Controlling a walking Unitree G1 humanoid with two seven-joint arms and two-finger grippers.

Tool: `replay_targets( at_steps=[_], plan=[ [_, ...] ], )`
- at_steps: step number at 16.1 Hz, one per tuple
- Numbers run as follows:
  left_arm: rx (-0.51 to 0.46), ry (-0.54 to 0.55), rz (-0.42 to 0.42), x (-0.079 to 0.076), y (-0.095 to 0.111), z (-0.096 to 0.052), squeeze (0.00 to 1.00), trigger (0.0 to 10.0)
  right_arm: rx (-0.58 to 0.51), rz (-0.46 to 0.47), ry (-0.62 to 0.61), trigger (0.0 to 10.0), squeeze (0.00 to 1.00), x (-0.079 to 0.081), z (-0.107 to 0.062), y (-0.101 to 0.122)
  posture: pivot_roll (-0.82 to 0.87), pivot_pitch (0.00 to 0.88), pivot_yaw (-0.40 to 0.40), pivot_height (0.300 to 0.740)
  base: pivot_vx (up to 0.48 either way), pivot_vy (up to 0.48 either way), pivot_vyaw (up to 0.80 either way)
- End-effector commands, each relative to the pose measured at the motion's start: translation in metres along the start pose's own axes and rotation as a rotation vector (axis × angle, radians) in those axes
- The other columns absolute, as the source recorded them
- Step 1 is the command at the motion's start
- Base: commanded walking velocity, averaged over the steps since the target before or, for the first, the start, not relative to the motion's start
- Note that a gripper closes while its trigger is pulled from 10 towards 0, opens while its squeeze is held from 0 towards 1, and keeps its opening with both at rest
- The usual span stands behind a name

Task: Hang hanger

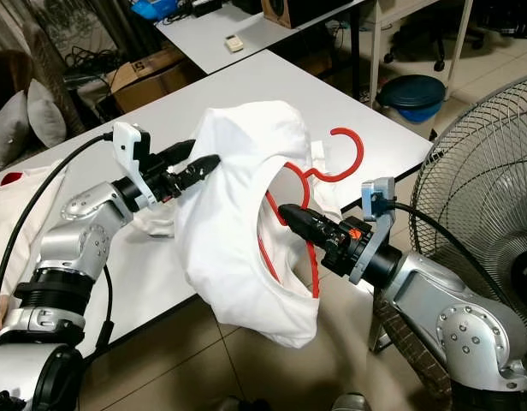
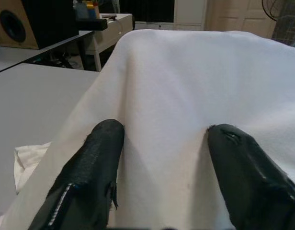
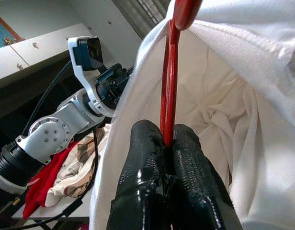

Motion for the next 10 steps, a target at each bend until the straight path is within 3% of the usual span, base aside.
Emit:
replay_targets(
  at_steps=[1, 10],
  plan=[
    [-0.003, 0.022, 0.016, 0.0048, 0.0034, -0.0051, 0.0, 0.0, 0.009, 0.001, 0.029, 10.0, 0.0, 0.0041, 0.0054, -0.0006, -0.19, 0.021, 0.275, 0.74, 0.0, 0.0, 0.0],
    [-0.012, 0.054, 0.0, 0.0084, 0.0037, -0.0046, 0.0, 0.0, 0.005, 0.002, 0.025, 10.0, 0.0, 0.0035, 0.0062, -0.0006, -0.19, 0.022, 0.278, 0.74, 0.0, 0.0, 0.0]
  ],
)
Point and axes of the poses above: a point about 5 cm out from each wrist's last joint towards the gripper, its own z axis pointing out of the wrist towards the gripper, its own y axis along the axis of the wrist's last joint, x = y × z, the point moved 4 cm from there along z, pointing out of the wrist towards the gripper, and after that the axes turned 1 degree about z, right-handed, at the moved point
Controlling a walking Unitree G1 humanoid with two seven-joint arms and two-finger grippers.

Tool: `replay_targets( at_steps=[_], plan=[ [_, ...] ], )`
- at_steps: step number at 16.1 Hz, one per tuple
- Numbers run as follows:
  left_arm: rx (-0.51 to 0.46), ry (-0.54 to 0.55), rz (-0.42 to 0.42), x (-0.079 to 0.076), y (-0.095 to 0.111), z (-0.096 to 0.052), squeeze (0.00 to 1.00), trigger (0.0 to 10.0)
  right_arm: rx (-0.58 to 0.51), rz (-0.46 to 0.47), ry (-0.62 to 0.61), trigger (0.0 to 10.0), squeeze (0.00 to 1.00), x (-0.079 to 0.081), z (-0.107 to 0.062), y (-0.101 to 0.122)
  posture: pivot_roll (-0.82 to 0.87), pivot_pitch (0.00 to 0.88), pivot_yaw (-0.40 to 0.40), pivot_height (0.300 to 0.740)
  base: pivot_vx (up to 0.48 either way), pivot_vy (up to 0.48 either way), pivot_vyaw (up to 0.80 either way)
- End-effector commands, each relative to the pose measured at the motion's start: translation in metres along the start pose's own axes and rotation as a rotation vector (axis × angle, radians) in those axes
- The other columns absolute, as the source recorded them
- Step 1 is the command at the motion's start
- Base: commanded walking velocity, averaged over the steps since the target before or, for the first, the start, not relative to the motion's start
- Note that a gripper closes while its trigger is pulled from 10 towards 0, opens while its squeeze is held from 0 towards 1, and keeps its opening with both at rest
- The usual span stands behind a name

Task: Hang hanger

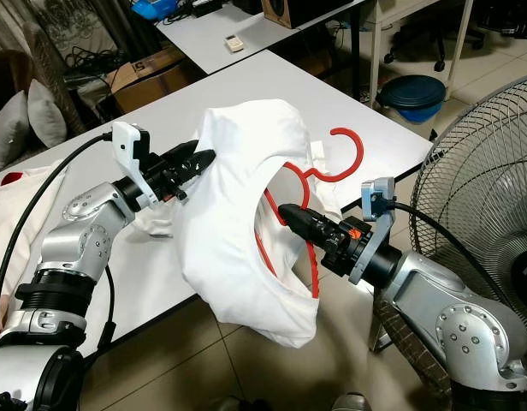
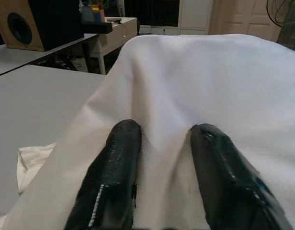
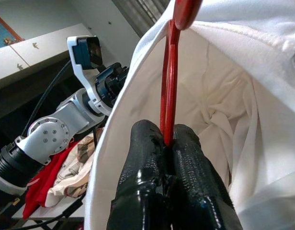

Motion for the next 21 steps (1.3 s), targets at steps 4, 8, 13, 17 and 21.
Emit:
replay_targets(
  at_steps=[4, 8, 13, 17, 21],
  plan=[
    [-0.001, 0.026, -0.003, 0.007, 0.002, -0.004, 0.0, 0.0, 0.005, 0.0, 0.027, 10.0, 0.0, 0.003, 0.006, 0.001, -0.19, 0.021, 0.275, 0.74, 0.0, 0.0, 0.0],
    [-0.009, 0.048, -0.003, 0.01, 0.002, -0.005, 0.0, 0.0, 0.005, -0.001, 0.03, 10.0, 0.0, 0.003, 0.007, 0.002, -0.19, 0.021, 0.271, 0.74, 0.0, 0.0, 0.0],
    [-0.022, 0.071, -0.011, 0.013, 0.002, -0.007, 0.0, 0.0, 0.003, -0.001, 0.033, 10.0, 0.0, 0.004, 0.009, 0.002, -0.19, 0.024, 0.27, 0.74, 0.0, 0.0, 0.0],
    [-0.054, 0.122, -0.032, 0.02, 0.006, -0.007, 0.0, 0.0, -0.001, 0.005, 0.034, 10.0, 0.0, 0.004, 0.01, 0.002, -0.19, 0.026, 0.269, 0.74, 0.0, 0.0, 0.0],
    [-0.073, 0.135, -0.058, 0.023, 0.007, -0.009, 0.0, 0.0, -0.028, 0.03, 0.007, 10.0, 0.0, 0.0, 0.016, 0.003, -0.18, 0.029, 0.273, 0.74, 0.0, 0.0, 0.0]
  ],
)
Point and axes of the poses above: a point about 5 cm out from each wrist's last joint towards the gripper, its own z axis pointing out of the wrist towards the gripper, its own y axis along the axis of the wrist's last joint, x = y × z, the point moved 4 cm from there along z, pointing out of the wrist towards the gripper, and after that the axes turned 1 degree about z, right-handed, at the moved point
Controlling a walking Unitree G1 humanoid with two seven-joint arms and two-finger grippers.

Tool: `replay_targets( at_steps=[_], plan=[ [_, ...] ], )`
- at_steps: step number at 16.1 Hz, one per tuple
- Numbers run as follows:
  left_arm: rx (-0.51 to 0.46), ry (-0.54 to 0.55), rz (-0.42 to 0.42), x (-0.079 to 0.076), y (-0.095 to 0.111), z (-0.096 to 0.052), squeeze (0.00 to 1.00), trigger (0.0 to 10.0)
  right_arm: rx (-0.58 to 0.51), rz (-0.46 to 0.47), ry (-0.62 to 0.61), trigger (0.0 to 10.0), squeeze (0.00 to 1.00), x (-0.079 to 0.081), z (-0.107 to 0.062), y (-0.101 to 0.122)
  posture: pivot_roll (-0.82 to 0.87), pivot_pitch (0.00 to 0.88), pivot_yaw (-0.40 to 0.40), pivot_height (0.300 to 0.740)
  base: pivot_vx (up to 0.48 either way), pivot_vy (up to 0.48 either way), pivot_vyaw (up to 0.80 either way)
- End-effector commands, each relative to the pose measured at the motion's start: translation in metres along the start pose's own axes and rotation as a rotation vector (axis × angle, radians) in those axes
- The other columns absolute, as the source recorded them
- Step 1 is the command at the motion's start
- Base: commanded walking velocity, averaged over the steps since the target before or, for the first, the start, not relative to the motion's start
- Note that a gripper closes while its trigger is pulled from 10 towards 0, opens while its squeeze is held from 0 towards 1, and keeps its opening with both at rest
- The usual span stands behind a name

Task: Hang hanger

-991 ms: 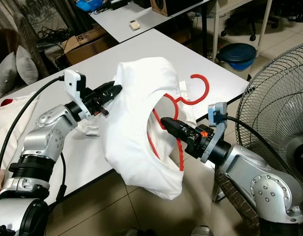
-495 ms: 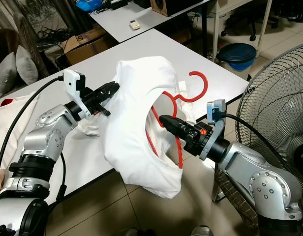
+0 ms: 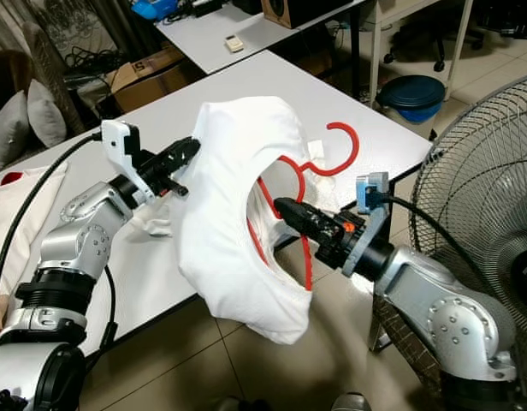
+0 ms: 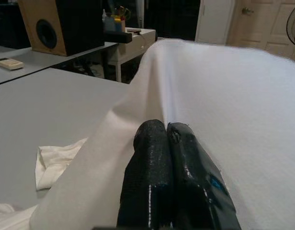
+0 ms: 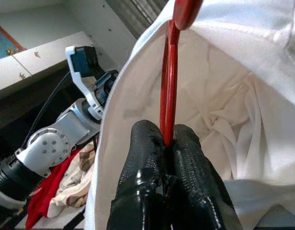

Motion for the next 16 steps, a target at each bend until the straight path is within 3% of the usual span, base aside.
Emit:
replay_targets(
  at_steps=[1, 6, 9, 12, 15, 16],
  plan=[
    [-0.02, 0.065, -0.005, 0.014, 0.005, -0.006, 0.0, 0.0, -0.006, -0.002, 0.004, 10.0, 0.0, 0.002, 0.006, 0.001, -0.18, 0.029, 0.273, 0.74, 0.0, 0.0, 0.0],
    [-0.038, 0.152, 0.0, 0.029, 0.011, -0.013, 0.0, 0.0, -0.106, 0.081, -0.111, 10.0, 0.0, -0.015, 0.016, 0.007, -0.18, 0.03, 0.279, 0.74, 0.0, 0.0, 0.0],
    [-0.047, 0.203, 0.005, 0.036, 0.012, -0.017, 0.0, 0.0, -0.121, 0.118, -0.128, 10.0, 0.0, -0.017, 0.022, 0.004, -0.17, 0.028, 0.28, 0.74, 0.0, 0.0, 0.0],
    [-0.073, 0.294, 0.032, 0.048, 0.016, -0.023, 0.0, 0.0, -0.181, 0.221, -0.196, 10.0, 0.0, -0.024, 0.029, 0.001, -0.17, 0.028, 0.286, 0.74, 0.0, 0.0, 0.0],
    [-0.04, 0.315, 0.064, 0.048, 0.01, -0.025, 0.0, 0.0, -0.254, 0.382, -0.24, 10.0, 0.0, -0.026, 0.037, -0.002, -0.16, 0.028, 0.298, 0.74, 0.0, 0.0, 0.0],
    [-0.041, 0.316, 0.061, 0.048, 0.01, -0.025, 0.0, 0.0, -0.256, 0.391, -0.24, 10.0, 0.0, -0.025, 0.038, -0.003, -0.16, 0.027, 0.299, 0.74, 0.0, 0.0, 0.0]
  ],
)
Point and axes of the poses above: a point about 5 cm out from each wrist's last joint towards the gripper, its own z axis pointing out of the wrist towards the gripper, its own y axis along the axis of the wrist's last joint, x = y × z, the point moved 4 cm from there along z, pointing out of the wrist towards the gripper, and after that the axes turned 1 degree about z, right-handed, at the moved point
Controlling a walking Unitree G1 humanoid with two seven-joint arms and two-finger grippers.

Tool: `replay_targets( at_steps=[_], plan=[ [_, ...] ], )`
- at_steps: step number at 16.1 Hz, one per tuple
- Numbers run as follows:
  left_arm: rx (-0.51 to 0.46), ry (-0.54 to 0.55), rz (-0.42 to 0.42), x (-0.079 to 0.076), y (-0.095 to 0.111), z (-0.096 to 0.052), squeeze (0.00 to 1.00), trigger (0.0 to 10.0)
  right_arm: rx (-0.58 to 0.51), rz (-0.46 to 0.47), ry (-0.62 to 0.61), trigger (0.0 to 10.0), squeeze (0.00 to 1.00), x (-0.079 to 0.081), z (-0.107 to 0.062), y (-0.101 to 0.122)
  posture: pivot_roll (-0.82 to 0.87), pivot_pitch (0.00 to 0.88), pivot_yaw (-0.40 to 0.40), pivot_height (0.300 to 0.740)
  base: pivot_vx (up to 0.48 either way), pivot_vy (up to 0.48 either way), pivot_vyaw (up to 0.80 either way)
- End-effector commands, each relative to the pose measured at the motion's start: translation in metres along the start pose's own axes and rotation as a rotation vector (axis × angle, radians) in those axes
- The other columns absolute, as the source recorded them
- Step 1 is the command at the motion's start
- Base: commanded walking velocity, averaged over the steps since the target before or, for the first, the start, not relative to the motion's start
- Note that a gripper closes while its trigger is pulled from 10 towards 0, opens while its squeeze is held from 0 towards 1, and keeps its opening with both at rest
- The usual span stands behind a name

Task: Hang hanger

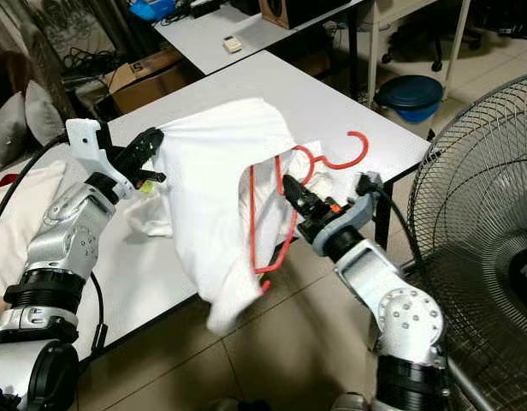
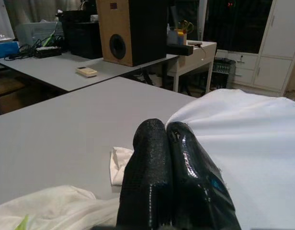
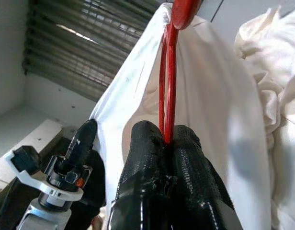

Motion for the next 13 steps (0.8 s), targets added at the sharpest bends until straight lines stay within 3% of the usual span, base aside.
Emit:
replay_targets(
  at_steps=[1, 3, 4, 5, 6, 7, 8, 11, 13],
  plan=[
    [0.0, 0.043, 0.018, 0.012, 0.003, -0.006, 0.0, 0.0, -0.013, 0.039, 0.013, 10.0, 0.0, 0.004, 0.003, 0.0, -0.16, 0.028, 0.303, 0.74, 0.0, 0.0, 0.0],
    [0.019, 0.048, 0.018, 0.011, 0.0, -0.006, 0.0, 0.0, -0.04, 0.088, -0.014, 10.0, 0.0, 0.002, 0.006, -0.003, -0.15, 0.031, 0.31, 0.74, 0.0, 0.0, 0.0],
    [0.032, 0.041, 0.021, 0.01, -0.002, -0.007, 0.0, 3.6, -0.046, 0.098, -0.02, 10.0, 0.0, 0.001, 0.007, -0.004, -0.14, 0.032, 0.311, 0.74, 0.0, 0.0, 0.0],
    [0.036, 0.019, -0.004, 0.006, -0.001, -0.006, 0.0, 10.0, -0.044, 0.08, -0.047, 10.0, 0.0, -0.002, 0.01, -0.006, -0.14, 0.034, 0.315, 0.74, 0.0, 0.0, 0.0],
    [0.029, -0.009, -0.019, 0.003, 0.002, -0.006, 0.0, 10.0, -0.035, 0.04, -0.061, 10.0, 0.0, -0.004, 0.012, -0.007, -0.14, 0.034, 0.315, 0.74, 0.0, 0.0, 0.0],
    [0.015, -0.05, -0.041, 0.0, 0.008, -0.007, 0.71, 10.0, -0.01, -0.058, -0.084, 10.0, 0.0, -0.006, 0.014, -0.009, -0.14, 0.034, 0.315, 0.74, 0.0, 0.0, 0.0],
    [0.002, -0.072, -0.027, 0.001, 0.016, -0.01, 1.0, 10.0, -0.004, -0.078, -0.08, 10.0, 0.0, -0.006, 0.016, -0.008, -0.13, 0.035, 0.31, 0.74, 0.0, 0.0, 0.0],
    [-0.011, -0.053, 0.004, 0.013, 0.028, -0.014, 1.0, 10.0, 0.007, -0.13, -0.038, 10.0, 0.0, 0.0, 0.018, -0.003, -0.13, 0.034, 0.306, 0.74, 0.0, 0.0, 0.0],
    [0.013, -0.1, 0.029, 0.009, 0.029, -0.019, 1.0, 10.0, 0.024, -0.181, -0.033, 10.0, 0.0, -0.002, 0.015, -0.001, -0.13, 0.034, 0.303, 0.74, 0.0, 0.0, 0.0]
  ],
)
Point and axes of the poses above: a point about 5 cm out from each wrist's last joint towards the gripper, its own z axis pointing out of the wrist towards the gripper, its own y axis along the axis of the wrist's last joint, x = y × z, the point moved 4 cm from there along z, pointing out of the wrist towards the gripper, and after that the axes turned 1 degree about z, right-handed, at the moved point
